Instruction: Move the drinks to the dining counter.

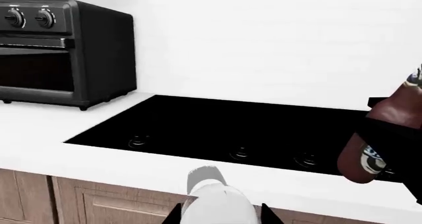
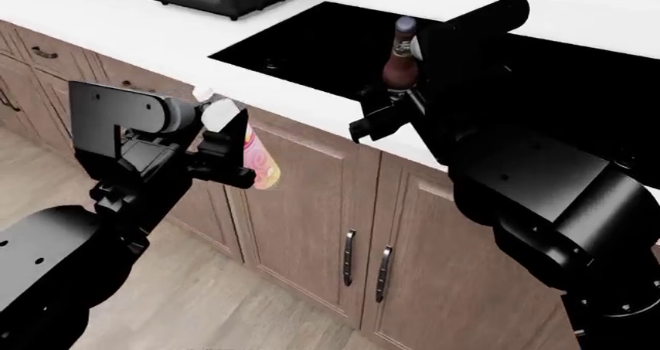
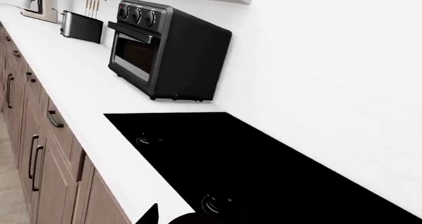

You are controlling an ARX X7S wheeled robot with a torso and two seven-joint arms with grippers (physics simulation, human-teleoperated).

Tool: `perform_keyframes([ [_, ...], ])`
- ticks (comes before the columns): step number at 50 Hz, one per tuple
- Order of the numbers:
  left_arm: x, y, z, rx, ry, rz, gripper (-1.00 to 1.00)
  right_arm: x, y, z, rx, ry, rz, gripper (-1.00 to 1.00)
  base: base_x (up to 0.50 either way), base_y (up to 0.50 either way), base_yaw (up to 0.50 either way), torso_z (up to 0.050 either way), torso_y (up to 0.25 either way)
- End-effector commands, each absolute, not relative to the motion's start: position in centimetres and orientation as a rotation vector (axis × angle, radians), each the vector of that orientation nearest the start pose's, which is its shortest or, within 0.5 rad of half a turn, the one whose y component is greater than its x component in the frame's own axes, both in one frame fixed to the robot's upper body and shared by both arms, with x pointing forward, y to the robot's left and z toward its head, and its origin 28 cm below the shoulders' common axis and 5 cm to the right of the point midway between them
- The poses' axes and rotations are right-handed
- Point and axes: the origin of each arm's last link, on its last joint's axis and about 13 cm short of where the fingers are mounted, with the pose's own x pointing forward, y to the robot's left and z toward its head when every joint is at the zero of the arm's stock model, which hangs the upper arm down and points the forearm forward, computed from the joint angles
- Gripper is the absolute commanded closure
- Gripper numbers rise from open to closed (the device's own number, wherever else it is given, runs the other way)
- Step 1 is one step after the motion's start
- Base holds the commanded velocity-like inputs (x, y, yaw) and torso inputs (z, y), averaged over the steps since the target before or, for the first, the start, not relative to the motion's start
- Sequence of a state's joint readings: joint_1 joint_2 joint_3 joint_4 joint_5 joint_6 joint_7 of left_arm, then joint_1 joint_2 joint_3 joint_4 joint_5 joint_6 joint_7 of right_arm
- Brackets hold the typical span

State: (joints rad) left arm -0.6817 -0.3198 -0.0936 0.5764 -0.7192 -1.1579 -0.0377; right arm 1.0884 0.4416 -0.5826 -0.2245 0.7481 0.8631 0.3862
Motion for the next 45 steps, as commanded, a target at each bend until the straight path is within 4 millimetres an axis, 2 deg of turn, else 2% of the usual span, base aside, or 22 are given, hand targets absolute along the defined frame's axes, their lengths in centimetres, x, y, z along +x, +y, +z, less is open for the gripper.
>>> perform_keyframes([
  [1, 25.67, 24.11, 22.95, -0.062, -0.098, -0.369, 1.0, 31.24, -8.3, 26.06, -0.279, -0.134, 0.252, 1.0, 0.15, 0.09, 0.5, 0.0, 0.0],
  [25, 25.69, 24.17, 22.95, -0.06, -0.098, -0.37, 1.0, 31.23, -8.28, 25.91, -0.28, -0.129, 0.256, 1.0, 0.16, 0.12, 0.5, 0.0, 0.001],
  [45, 25.75, 24.1, 22.89, -0.058, -0.096, -0.373, 1.0, 31.13, -8.2, 25.77, -0.252, -0.118, 0.298, 1.0, 0.16, 0.54, 0.0, 0.0, 0.002],
])
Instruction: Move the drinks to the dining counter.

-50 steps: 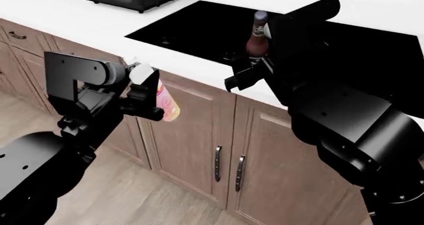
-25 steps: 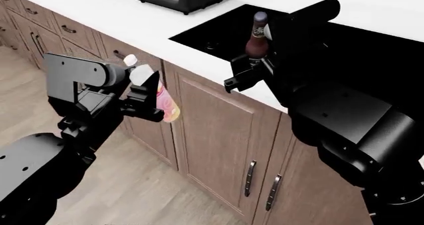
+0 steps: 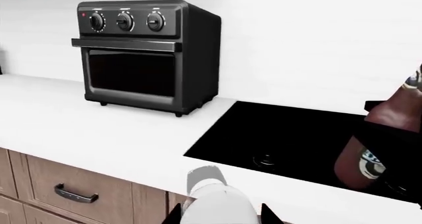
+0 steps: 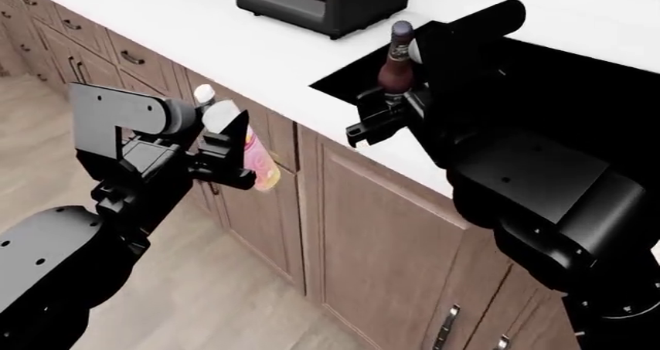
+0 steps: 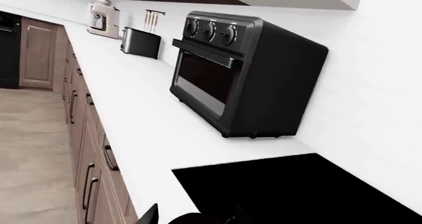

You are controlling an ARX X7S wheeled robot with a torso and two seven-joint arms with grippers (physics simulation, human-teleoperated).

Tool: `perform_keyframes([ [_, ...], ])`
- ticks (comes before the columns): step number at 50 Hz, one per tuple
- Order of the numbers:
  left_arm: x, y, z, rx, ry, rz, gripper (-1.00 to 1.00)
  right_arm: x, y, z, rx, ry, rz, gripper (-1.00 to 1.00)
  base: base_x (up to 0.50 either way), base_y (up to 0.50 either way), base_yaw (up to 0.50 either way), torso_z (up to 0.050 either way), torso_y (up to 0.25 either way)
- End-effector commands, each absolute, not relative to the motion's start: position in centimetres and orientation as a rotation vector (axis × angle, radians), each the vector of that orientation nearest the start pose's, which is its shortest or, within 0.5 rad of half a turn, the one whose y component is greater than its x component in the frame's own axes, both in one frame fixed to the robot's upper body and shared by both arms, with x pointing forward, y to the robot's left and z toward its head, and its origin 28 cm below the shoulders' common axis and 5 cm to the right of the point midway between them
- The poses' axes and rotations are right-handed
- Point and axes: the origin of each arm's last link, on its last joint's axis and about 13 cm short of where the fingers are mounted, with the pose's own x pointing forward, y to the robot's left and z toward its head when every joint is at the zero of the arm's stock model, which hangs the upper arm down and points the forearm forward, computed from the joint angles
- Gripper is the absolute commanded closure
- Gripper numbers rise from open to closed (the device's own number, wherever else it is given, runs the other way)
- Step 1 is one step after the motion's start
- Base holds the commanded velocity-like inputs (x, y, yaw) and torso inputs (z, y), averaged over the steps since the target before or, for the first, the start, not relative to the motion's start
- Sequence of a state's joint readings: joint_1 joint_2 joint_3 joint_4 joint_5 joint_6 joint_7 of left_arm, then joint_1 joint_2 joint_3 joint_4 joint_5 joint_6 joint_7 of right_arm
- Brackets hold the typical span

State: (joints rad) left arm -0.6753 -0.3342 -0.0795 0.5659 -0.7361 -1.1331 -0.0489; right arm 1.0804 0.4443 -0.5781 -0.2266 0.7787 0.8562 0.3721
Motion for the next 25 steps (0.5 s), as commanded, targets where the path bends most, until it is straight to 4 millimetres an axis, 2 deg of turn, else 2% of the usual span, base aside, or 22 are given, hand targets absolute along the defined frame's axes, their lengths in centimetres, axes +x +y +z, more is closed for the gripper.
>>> perform_keyframes([
  [1, 25.74, 24.1, 22.91, -0.059, -0.096, -0.374, 1.0, 31.13, -8.2, 25.75, -0.254, -0.119, 0.296, 1.0, 0.23, 0.51, 0.0, 0.01, 0.0],
  [9, 25.78, 24.01, 22.82, -0.058, -0.095, -0.377, 1.0, 31.02, -8.32, 25.67, -0.257, -0.119, 0.287, 1.0, 0.23, 0.5, 0.0, 0.0, 0.003],
  [25, 25.76, 24.1, 22.75, -0.06, -0.094, -0.375, 1.0, 31.05, -8.35, 25.46, -0.281, -0.115, 0.261, 1.0, 0.13, 0.62, 0.0, 0.0, 0.002],
])
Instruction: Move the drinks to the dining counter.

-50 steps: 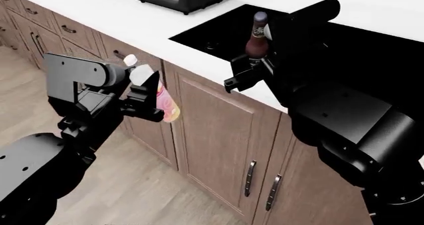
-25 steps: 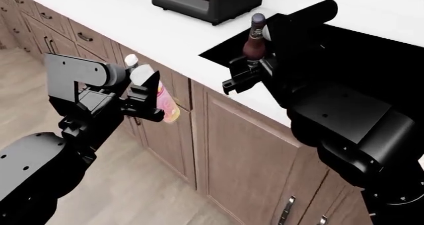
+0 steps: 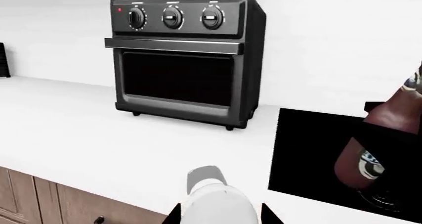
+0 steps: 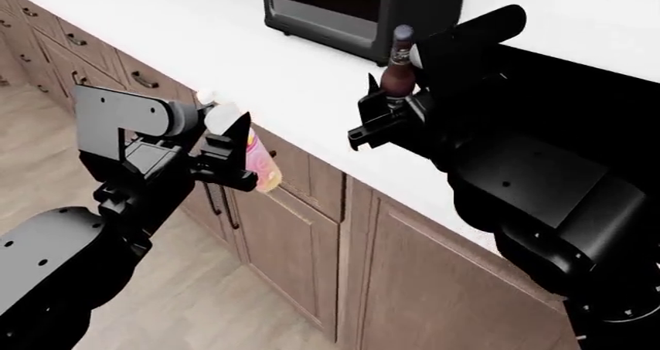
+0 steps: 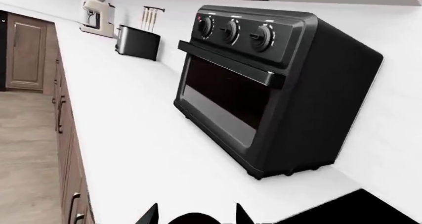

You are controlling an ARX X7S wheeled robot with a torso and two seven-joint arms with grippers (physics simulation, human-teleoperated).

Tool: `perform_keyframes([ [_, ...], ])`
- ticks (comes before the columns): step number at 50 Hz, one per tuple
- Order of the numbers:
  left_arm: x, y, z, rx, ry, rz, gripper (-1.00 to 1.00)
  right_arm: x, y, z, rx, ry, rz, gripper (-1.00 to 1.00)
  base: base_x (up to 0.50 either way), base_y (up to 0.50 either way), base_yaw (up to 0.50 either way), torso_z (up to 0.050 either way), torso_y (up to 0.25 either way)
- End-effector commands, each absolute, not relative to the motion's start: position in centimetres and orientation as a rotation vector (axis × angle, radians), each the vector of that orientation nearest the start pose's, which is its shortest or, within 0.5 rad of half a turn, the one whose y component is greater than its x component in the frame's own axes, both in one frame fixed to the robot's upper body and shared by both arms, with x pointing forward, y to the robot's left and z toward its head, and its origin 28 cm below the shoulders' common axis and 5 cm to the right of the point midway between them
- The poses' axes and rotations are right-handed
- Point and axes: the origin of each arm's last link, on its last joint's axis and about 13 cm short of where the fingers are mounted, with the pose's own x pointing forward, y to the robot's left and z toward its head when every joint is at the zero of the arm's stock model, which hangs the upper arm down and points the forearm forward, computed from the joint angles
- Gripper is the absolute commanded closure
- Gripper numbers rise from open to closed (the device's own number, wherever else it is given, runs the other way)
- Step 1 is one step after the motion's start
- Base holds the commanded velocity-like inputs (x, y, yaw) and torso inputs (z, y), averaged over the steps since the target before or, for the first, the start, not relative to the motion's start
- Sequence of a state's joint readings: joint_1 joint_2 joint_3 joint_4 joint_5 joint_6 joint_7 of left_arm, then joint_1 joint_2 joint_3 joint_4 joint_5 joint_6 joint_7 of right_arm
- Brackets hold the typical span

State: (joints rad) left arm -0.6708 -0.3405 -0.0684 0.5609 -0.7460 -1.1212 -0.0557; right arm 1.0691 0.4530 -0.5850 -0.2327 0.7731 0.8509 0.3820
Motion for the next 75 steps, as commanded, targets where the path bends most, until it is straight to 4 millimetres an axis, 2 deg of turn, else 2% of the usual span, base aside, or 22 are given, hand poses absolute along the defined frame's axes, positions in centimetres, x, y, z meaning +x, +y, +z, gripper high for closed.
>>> perform_keyframes([
  [1, 25.78, 24.1, 22.77, -0.06, -0.094, -0.375, 1.0, 31.06, -8.36, 25.52, -0.279, -0.116, 0.262, 1.0, 0.14, 0.61, 0.0, 0.0, 0.0],
  [12, 25.87, 24.05, 22.82, -0.062, -0.096, -0.378, 1.0, 31.16, -8.35, 25.6, -0.284, -0.116, 0.255, 1.0, 0.14, 0.61, 0.0, 0.001, 0.002],
  [45, 25.85, 24.06, 22.61, -0.06, -0.093, -0.379, 1.0, 30.96, -8.5, 25.4, -0.276, -0.12, 0.254, 1.0, 0.36, 0.35, 0.38, 0.0, 0.002],
  [66, 25.96, 24.05, 22.65, -0.061, -0.095, -0.382, 1.0, 30.95, -8.43, 25.34, -0.29, -0.116, 0.245, 1.0, 0.12, 0.56, 0.0, 0.0, 0.002],
  [75, 25.81, 24.17, 22.67, -0.063, -0.096, -0.375, 1.0, 30.93, -8.64, 25.31, -0.27, -0.122, 0.214, 1.0, 0.32, 0.38, 0.34, 0.0, 0.002],
])
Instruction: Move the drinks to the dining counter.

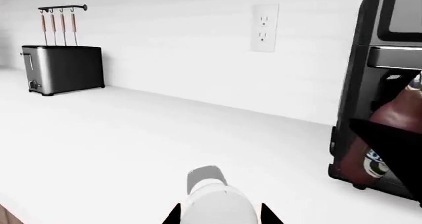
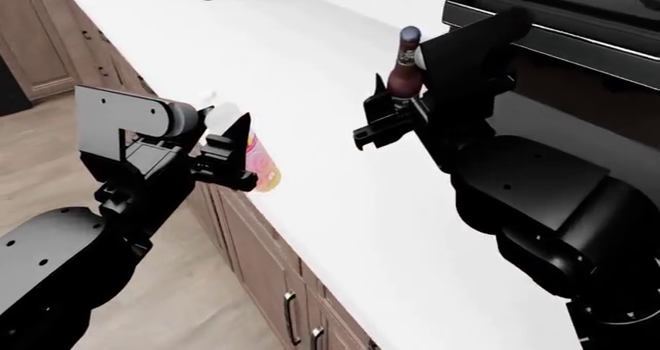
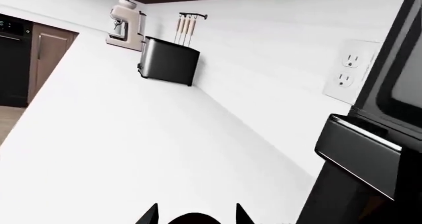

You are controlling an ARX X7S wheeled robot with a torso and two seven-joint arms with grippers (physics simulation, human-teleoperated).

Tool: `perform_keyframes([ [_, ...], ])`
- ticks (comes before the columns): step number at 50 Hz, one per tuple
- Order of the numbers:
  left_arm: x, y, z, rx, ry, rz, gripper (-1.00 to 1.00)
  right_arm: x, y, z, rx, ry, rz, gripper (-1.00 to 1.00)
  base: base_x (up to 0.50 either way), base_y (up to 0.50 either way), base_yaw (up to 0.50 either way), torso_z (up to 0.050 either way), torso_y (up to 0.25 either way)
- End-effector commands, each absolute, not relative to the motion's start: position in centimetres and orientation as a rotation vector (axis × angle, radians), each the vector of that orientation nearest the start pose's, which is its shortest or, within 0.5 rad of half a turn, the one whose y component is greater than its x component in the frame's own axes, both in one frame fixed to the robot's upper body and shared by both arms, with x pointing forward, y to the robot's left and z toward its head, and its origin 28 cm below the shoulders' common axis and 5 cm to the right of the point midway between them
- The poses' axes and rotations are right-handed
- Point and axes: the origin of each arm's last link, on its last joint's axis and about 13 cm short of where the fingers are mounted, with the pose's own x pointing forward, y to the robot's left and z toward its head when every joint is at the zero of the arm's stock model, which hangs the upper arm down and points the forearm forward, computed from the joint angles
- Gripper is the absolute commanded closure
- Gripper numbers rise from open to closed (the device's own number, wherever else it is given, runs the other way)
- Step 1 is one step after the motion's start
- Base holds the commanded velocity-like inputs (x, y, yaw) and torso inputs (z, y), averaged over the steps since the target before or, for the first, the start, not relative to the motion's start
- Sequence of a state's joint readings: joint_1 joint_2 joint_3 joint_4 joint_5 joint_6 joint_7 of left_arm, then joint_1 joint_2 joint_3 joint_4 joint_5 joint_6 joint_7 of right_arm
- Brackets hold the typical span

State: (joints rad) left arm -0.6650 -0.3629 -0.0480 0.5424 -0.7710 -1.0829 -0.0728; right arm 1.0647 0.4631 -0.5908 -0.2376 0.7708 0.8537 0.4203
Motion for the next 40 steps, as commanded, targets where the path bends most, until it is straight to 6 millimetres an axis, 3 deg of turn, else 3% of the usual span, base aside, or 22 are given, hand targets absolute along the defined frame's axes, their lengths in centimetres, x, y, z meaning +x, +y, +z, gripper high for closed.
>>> perform_keyframes([
  [1, 25.81, 24.17, 22.67, -0.062, -0.096, -0.375, 1.0, 30.87, -8.61, 25.28, -0.273, -0.124, 0.216, 1.0, 0.31, 0.39, 0.35, 0.0, 0.0],
  [11, 25.82, 24.13, 22.65, -0.063, -0.096, -0.374, 1.0, 30.87, -8.81, 25.11, -0.289, -0.115, 0.178, 1.0, 0.05, 0.06, 0.09, 0.001, 0.002],
  [40, 25.78, 24.24, 22.6, -0.063, -0.098, -0.375, 1.0, 30.91, -8.5, 25.0, -0.293, -0.114, 0.212, 1.0, -0.08, -0.13, 0.5, 0.0, 0.001],
])
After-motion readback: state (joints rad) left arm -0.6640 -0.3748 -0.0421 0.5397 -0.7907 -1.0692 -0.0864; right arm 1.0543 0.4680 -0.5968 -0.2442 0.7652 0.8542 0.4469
